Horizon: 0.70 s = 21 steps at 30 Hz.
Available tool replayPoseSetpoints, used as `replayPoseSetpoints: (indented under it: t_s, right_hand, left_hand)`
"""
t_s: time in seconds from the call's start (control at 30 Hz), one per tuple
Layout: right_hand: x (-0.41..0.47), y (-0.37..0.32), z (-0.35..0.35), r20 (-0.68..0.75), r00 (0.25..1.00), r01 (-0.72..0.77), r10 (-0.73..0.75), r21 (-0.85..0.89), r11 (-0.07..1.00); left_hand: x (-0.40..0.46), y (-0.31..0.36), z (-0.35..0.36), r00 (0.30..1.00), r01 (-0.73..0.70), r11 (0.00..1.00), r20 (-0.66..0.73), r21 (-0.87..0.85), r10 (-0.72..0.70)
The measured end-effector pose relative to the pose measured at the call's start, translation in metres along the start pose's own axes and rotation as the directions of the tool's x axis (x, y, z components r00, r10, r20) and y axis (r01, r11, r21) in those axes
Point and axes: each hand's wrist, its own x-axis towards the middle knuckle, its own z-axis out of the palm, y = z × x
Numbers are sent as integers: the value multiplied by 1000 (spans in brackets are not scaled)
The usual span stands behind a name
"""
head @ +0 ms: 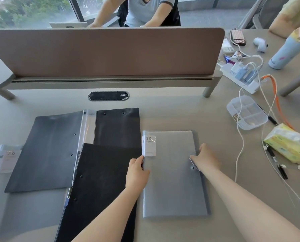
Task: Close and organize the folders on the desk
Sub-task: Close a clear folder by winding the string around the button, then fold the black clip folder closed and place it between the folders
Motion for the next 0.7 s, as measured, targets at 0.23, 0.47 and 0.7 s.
replayPoseSetpoints:
  t_s: [0.23, 0.47, 0.7]
  right_hand:
    - [-11, -73, 7, 44, 924, 379, -380, 33, 925]
    - [-28, -158, 32, 140, 820, 556, -554, 32, 831]
    - [-38, -228, 56, 210, 729, 661, -652, 35, 750]
  left_hand:
    - [7, -9, -31, 986, -42, 999, -162, -10, 40]
    - [23, -40, -95, 946, 28, 992, -324, 124, 14]
    - [37, -71, -145, 922, 137, 962, -386, 235, -37]
